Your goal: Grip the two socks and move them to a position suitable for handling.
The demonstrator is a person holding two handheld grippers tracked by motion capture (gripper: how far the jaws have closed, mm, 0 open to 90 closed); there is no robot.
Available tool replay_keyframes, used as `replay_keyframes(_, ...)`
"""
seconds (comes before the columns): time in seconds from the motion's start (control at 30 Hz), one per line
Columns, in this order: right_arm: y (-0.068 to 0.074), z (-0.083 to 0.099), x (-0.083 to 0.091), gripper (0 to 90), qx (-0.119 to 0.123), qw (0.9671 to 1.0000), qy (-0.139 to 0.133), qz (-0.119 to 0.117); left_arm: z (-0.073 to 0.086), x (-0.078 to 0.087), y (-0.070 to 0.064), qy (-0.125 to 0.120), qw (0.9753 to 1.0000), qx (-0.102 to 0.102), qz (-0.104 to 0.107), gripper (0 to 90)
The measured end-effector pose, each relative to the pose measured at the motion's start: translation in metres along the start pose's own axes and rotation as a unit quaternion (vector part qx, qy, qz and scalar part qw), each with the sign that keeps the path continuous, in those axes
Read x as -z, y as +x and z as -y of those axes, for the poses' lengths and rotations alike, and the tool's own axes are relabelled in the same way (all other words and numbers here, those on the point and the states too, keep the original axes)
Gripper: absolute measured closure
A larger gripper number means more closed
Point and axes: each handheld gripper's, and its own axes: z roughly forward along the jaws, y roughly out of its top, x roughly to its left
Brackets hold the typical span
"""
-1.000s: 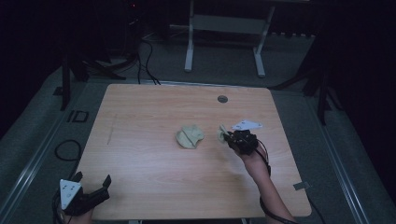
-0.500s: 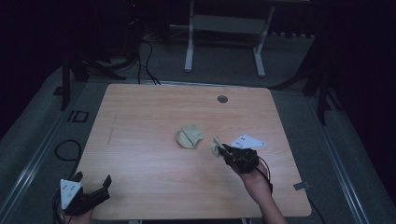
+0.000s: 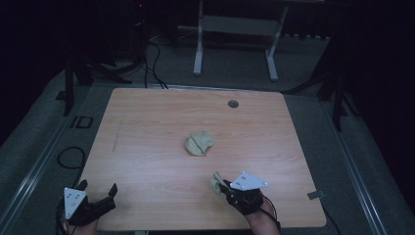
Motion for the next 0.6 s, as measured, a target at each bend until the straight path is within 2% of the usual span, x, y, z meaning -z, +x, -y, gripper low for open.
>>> replay_keyframes(0.17,0.004,0.013,-0.012,79.0,-0.001,0.9999,0.015,0.005,-0.001,-0.001,-0.001,-0.001,1.0000,0.000,0.000,0.5)
replay_keyframes(0.27,0.004,0.017,-0.021,79.0,-0.011,0.9997,0.020,0.001,0.000,-0.001,-0.001,-0.003,1.0000,0.001,0.005,0.5)
replay_keyframes(0.33,0.006,0.018,-0.027,78.9,-0.006,0.9997,0.024,0.005,-0.001,0.000,-0.001,-0.007,0.9999,0.006,0.008,0.4)
replay_keyframes(0.4,0.007,0.020,-0.033,78.8,-0.011,0.9996,0.027,0.007,-0.001,0.001,-0.001,-0.009,0.9999,0.007,0.012,0.5)
replay_keyframes(0.5,0.007,0.020,-0.042,78.7,-0.015,0.9995,0.027,0.005,-0.002,0.004,-0.002,-0.028,0.9987,0.023,0.037,0.4)
replay_keyframes(0.6,0.008,0.022,-0.053,78.4,-0.025,0.9991,0.033,0.005,-0.003,0.005,-0.005,-0.030,0.9981,0.019,0.050,0.4)
